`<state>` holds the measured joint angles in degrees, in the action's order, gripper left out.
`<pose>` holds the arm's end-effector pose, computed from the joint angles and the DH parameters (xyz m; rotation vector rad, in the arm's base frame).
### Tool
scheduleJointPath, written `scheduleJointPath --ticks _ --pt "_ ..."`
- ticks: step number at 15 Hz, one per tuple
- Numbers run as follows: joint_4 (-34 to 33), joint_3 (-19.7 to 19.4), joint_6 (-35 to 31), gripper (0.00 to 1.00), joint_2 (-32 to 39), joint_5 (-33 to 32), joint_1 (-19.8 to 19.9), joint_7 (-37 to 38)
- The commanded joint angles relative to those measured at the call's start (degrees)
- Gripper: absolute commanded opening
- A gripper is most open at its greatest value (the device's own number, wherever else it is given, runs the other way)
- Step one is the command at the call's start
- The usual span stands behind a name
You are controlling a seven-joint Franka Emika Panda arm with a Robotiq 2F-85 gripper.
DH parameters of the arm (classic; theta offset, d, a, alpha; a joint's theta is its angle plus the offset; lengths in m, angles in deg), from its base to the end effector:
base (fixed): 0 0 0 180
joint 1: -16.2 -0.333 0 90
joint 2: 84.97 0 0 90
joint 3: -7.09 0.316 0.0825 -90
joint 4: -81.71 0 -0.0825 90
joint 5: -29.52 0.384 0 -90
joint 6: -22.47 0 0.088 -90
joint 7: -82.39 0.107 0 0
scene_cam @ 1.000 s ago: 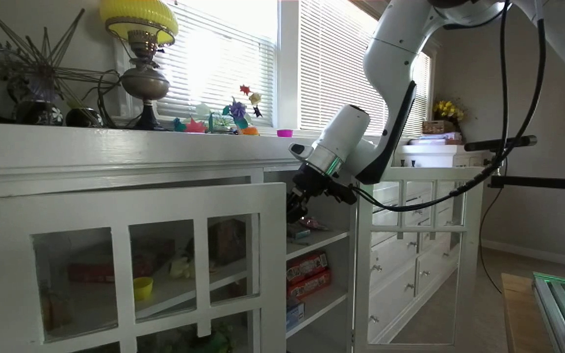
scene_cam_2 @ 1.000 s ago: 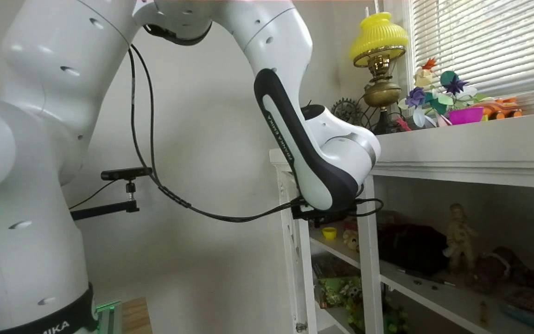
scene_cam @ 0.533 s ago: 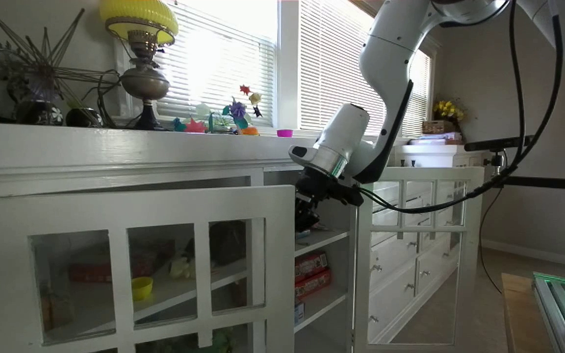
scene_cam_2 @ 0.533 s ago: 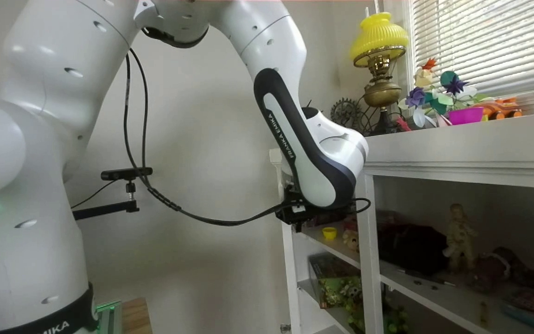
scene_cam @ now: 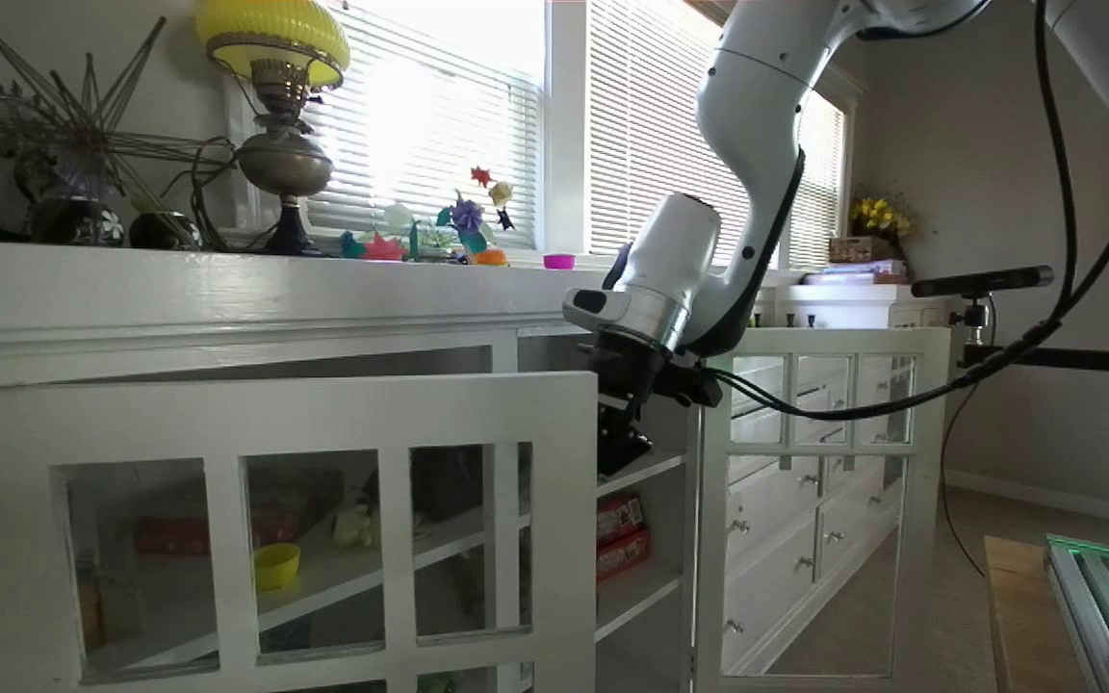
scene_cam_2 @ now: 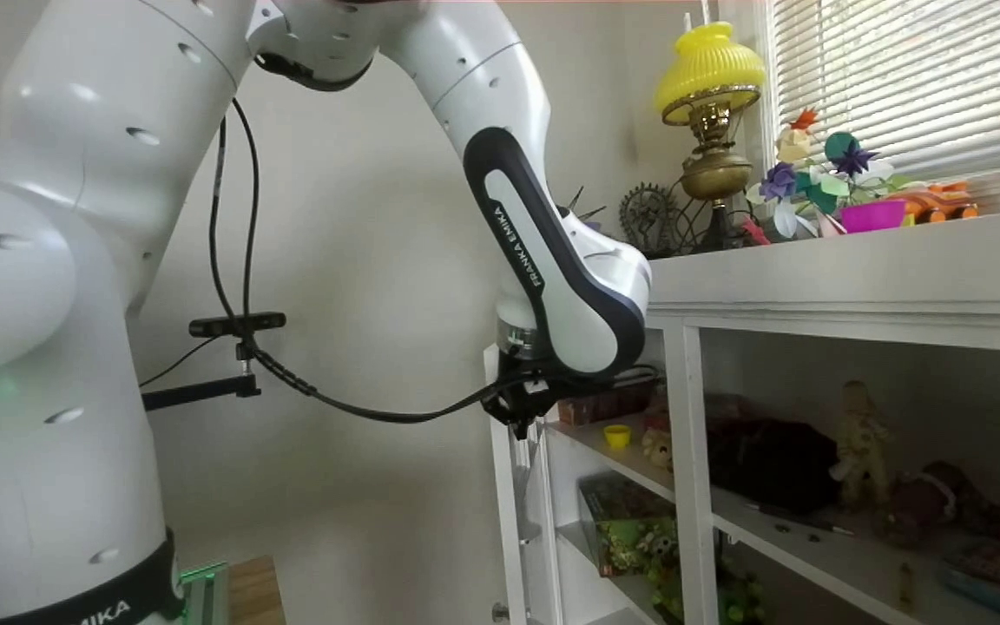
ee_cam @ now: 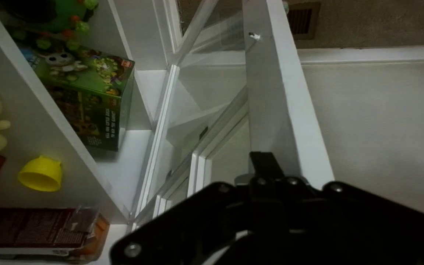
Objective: Open the left cupboard door
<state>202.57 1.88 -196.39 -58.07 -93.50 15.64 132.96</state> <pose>0.4505 0.0777 0.2296 -2.1679 -1.7496 -0.6408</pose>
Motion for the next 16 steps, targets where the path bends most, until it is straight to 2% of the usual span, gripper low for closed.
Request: scheduleJointPath --ticks 1,5,6,16 --pt "1.18 -0.17 -1.31 0.0 -2.67 -2.78 -2.9 2.9" --pt "1.65 -0.14 -2.36 0.0 -3.27 -3.95 -5.67 4.57" --pt "2.22 -1.51 -2.53 0.0 -3.36 -2.9 -7.73 4.37" --pt "4.73 0.87 1.61 0.0 -4.73 -1.86 -17.67 13.34"
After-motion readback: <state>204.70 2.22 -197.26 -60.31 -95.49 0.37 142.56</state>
